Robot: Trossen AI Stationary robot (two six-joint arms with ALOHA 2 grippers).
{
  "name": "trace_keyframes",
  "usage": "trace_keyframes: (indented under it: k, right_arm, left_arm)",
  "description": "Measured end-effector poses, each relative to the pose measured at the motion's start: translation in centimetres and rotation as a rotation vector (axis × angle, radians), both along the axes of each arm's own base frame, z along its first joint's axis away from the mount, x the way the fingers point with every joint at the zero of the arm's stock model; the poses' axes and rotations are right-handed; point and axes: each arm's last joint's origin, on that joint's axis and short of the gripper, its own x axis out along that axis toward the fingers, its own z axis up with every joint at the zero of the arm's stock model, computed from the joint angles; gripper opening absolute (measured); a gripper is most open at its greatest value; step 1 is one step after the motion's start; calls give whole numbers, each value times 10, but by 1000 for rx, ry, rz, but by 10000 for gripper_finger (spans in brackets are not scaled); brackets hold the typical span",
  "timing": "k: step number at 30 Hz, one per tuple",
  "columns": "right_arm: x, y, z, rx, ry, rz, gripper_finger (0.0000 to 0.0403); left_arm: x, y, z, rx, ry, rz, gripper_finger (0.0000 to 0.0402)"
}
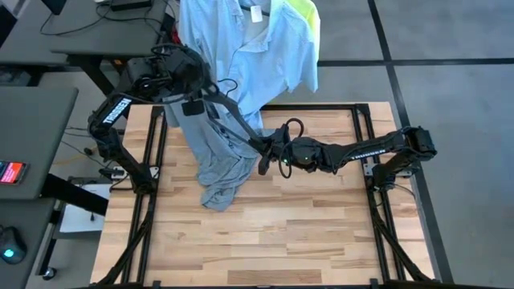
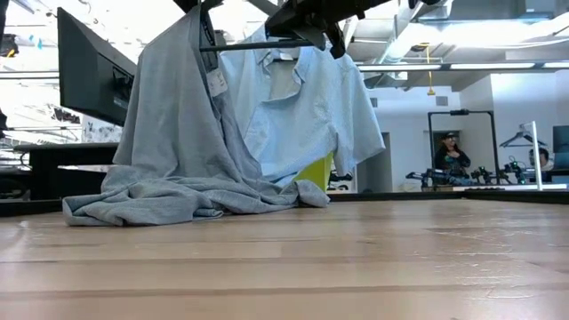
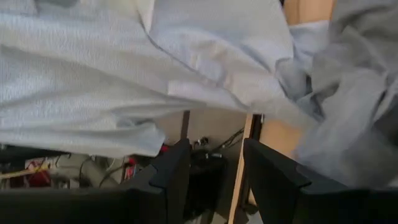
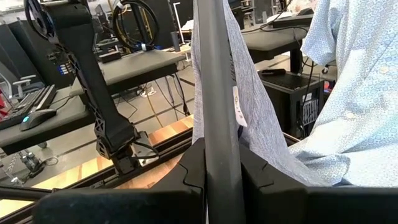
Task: Hang clothes
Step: Hang the gray shirt on the rack
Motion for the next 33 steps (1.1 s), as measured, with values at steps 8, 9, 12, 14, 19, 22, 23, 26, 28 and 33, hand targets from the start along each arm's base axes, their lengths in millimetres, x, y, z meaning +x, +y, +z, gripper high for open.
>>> trace_keyframes:
  k: [8,9,12,14,19,22,23,26,28,33]
  right_arm:
    - [-2,0,5,-22,-8,2,24]
    - [-3,0,7,-35,-7,3,24]
    - [-9,-1,15,-55,-12,3,24]
    - [-15,-2,20,-63,0,3,24]
    - [-35,-3,35,-80,56,16,24]
    - [-48,-2,42,-79,101,35,24]
    - [-52,-2,43,-79,117,37,24]
    - [-61,-2,50,-78,123,42,24]
    - [-66,-2,55,-76,102,42,24]
    - [-69,-2,58,-85,96,51,24]
  left_arm:
    - [-14,-4,23,131,-172,68,134]
    - [-17,-6,27,138,-207,66,134]
    - [-28,-13,33,100,-291,48,134]
    - [-37,-19,33,15,-324,12,134]
    - [-51,-26,26,-163,-311,-10,134]
    - [-53,-27,25,-165,-286,-21,134]
    - [-53,-28,25,-162,-280,-33,134]
    - [-54,-28,25,-149,-242,-65,134]
    - [-53,-29,22,-170,-206,-108,134]
    - [-45,-27,19,-213,-194,-172,134]
